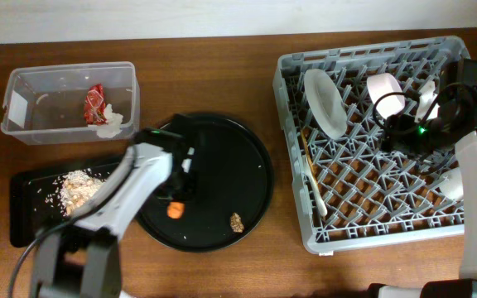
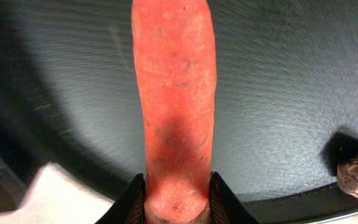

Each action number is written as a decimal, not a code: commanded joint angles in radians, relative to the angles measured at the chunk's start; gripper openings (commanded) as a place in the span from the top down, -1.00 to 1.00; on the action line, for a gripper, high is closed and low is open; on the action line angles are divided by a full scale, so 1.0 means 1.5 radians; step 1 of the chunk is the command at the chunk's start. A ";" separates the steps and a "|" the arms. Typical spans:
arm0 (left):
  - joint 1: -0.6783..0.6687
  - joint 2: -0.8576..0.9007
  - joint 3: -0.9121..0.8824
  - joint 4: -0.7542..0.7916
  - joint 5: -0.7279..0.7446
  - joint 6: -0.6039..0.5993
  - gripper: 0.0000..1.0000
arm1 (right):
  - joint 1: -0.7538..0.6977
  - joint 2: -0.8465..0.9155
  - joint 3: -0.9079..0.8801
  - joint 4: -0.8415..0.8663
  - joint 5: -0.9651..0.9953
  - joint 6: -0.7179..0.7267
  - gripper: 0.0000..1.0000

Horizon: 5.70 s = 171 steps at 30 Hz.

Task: Sort waste into correct bins and load items into the dishwasher rack

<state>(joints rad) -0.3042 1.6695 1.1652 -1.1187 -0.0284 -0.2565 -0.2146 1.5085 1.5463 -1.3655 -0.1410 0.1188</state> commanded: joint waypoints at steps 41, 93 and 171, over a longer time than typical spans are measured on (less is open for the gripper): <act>0.599 0.100 -0.035 0.158 -0.034 -0.163 0.33 | -0.001 0.002 0.001 -0.003 -0.006 -0.007 -0.49; -0.271 0.099 -0.082 0.210 0.126 -0.449 0.13 | -0.001 0.002 0.001 -0.001 -0.004 -0.007 -0.50; 0.165 -0.123 0.156 -0.198 0.059 0.122 -0.67 | 0.086 0.045 0.001 -0.036 -0.020 -0.069 -0.97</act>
<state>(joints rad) -0.0967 1.5372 1.3731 -1.3781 0.0681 -0.1097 -0.0853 1.5951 1.5455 -1.4029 -0.2279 0.0246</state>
